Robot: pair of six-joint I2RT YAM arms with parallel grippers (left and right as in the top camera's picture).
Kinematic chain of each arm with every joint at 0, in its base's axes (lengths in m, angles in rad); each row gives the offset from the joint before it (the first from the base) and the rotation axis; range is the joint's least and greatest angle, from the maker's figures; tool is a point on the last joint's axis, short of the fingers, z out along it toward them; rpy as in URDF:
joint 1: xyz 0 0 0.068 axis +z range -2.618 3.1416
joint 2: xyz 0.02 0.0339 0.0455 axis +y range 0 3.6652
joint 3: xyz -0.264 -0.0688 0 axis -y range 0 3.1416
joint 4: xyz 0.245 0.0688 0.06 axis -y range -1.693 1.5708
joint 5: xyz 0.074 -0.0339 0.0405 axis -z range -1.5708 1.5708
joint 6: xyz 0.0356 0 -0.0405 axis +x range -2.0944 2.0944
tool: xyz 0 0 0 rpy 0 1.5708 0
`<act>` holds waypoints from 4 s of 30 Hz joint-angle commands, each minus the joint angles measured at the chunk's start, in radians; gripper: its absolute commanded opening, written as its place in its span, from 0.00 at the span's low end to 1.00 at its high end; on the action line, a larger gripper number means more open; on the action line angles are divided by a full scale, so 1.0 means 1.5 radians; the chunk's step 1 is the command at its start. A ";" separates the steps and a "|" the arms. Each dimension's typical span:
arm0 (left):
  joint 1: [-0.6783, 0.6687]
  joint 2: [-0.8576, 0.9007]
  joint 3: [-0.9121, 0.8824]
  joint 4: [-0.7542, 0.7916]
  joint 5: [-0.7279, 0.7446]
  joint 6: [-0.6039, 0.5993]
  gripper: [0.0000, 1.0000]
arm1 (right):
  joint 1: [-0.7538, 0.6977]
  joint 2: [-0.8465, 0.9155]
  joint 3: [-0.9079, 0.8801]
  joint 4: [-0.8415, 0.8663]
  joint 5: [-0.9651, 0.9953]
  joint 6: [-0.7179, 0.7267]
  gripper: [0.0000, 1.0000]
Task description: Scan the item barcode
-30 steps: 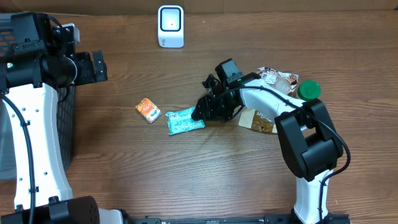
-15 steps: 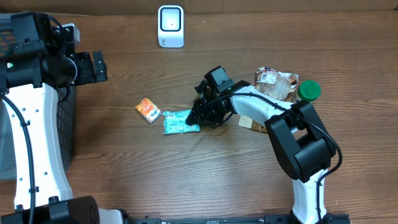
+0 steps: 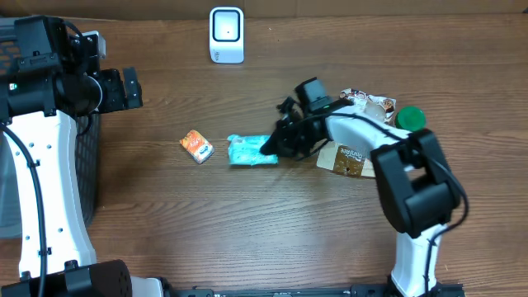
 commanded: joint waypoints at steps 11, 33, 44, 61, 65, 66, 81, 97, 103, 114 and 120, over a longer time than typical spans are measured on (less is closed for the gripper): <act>-0.001 -0.001 0.017 0.001 -0.002 0.011 0.99 | -0.031 -0.298 0.004 -0.109 0.009 -0.044 0.04; -0.001 -0.001 0.017 0.001 -0.002 0.011 0.99 | -0.031 -0.338 0.015 -0.204 0.051 -0.060 0.04; -0.001 -0.001 0.017 0.001 -0.003 0.011 1.00 | -0.031 -0.286 0.310 -0.388 0.237 -0.073 0.04; -0.001 0.000 0.017 0.001 -0.002 0.011 1.00 | 0.047 0.036 0.767 -0.369 0.646 -0.208 0.04; -0.001 0.001 0.017 0.001 -0.002 0.011 0.99 | 0.083 0.099 0.757 -0.216 0.780 -0.370 0.04; -0.001 0.001 0.017 0.001 -0.002 0.011 1.00 | 0.089 0.114 0.757 -0.180 0.793 -0.430 0.04; -0.001 0.007 0.017 0.001 -0.002 0.011 0.99 | 0.122 0.346 0.757 0.287 0.875 -1.022 0.04; -0.001 0.007 0.017 0.001 -0.002 0.011 1.00 | 0.123 0.388 0.757 0.347 0.864 -1.074 0.04; -0.001 0.007 0.017 0.001 -0.002 0.011 1.00 | 0.131 0.388 0.757 0.348 0.864 -1.075 0.04; -0.001 0.007 0.017 0.001 -0.002 0.011 1.00 | 0.136 0.317 0.757 0.234 0.813 -0.922 0.04; -0.001 0.007 0.017 0.001 -0.002 0.011 1.00 | 0.121 0.193 0.758 0.117 0.808 -0.765 0.04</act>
